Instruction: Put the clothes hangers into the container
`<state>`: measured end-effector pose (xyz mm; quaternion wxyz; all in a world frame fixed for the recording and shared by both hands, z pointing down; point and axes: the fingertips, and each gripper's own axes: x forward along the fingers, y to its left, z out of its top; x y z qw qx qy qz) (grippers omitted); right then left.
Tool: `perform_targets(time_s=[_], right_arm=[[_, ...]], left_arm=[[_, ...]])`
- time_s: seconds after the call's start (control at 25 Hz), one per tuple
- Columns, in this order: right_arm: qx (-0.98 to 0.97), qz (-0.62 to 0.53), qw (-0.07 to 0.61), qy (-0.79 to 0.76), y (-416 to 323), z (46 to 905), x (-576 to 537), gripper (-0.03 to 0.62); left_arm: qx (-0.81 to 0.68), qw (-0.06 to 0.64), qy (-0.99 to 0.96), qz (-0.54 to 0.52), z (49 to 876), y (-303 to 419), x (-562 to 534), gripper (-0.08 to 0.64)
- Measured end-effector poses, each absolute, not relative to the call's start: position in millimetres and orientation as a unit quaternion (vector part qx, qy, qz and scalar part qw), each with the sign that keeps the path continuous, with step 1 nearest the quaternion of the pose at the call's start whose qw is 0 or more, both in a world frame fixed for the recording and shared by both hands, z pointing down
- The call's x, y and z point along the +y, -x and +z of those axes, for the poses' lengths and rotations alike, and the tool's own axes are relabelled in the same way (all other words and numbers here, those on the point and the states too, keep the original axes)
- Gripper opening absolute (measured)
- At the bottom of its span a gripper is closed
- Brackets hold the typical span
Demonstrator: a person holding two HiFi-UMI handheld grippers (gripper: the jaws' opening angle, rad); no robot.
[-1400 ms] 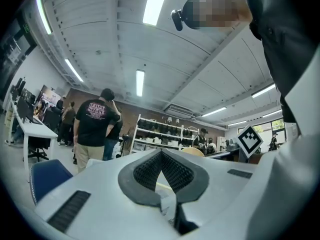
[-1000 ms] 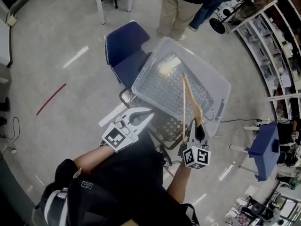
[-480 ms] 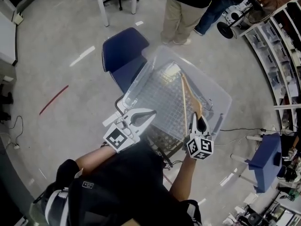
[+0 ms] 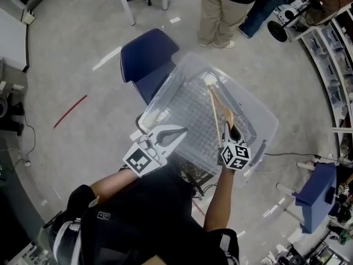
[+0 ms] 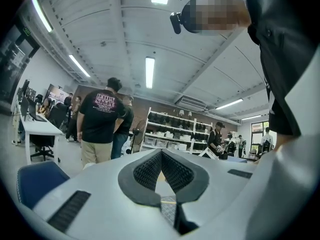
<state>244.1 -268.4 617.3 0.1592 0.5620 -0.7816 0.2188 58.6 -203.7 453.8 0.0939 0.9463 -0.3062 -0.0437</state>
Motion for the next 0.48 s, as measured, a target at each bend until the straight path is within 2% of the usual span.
perform_targets(time_s=[0.48], right_arm=[[-0.774,0.293,0.168,-0.536,-244,725,-298,0.071]], left_arm=[[-0.312,0.113,-0.943,-0.024,477,-71,-217,0.025]])
